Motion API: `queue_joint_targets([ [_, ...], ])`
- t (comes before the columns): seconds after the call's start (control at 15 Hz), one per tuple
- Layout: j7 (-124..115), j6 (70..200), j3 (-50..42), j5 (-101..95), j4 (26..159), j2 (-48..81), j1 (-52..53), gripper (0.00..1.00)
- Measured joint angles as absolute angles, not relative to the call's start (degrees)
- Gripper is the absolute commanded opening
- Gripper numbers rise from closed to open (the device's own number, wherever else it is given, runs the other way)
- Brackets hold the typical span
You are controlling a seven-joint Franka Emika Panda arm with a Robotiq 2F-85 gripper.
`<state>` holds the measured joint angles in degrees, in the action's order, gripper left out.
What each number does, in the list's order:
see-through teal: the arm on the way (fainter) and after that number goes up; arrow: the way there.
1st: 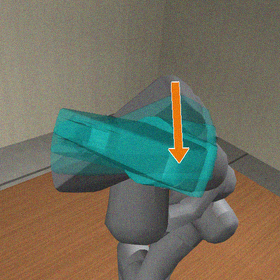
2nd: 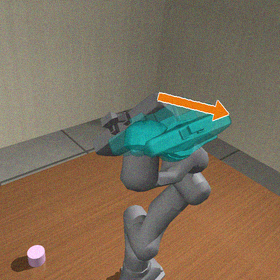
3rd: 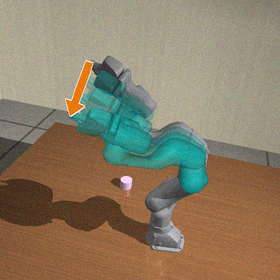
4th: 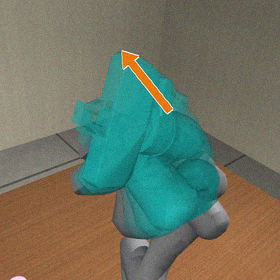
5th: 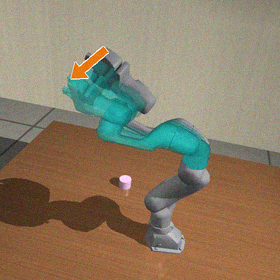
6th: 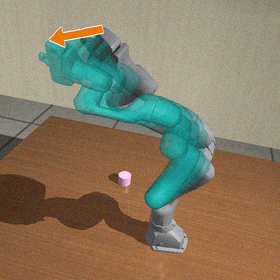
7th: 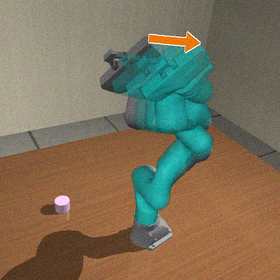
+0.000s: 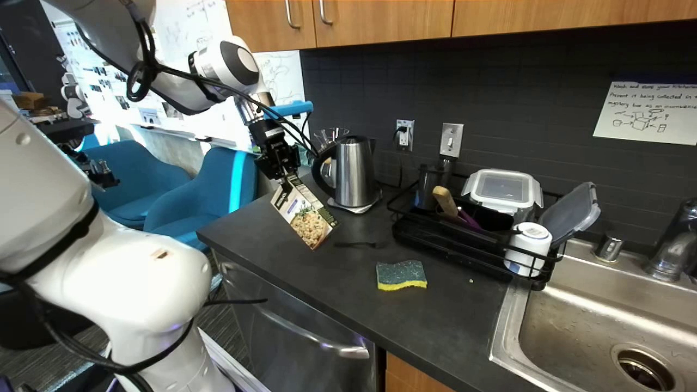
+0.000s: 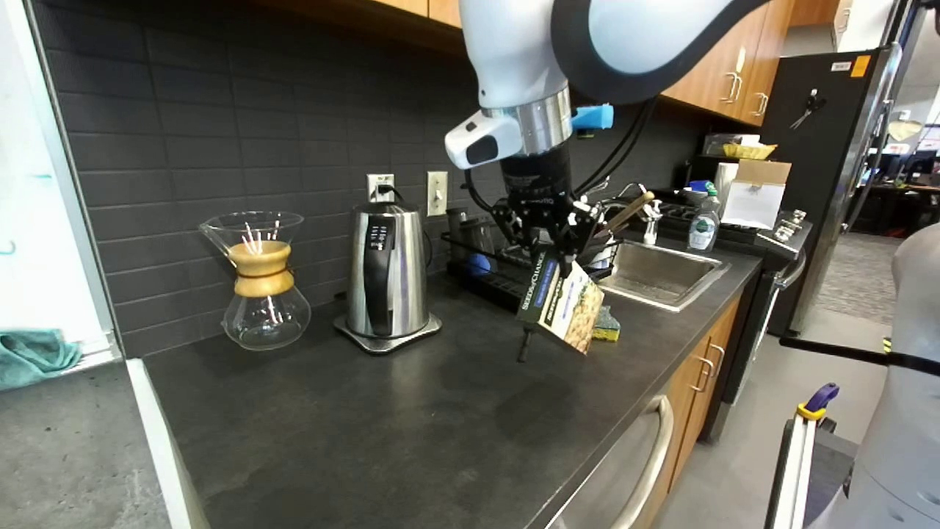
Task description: Move the box forward
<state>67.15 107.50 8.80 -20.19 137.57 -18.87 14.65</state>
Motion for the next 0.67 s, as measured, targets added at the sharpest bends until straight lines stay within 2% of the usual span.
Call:
queue_joint_targets([
  [0.67,63.42,111.12,11.58,-25.07,138.91,-13.01,14.65,0.12],
])
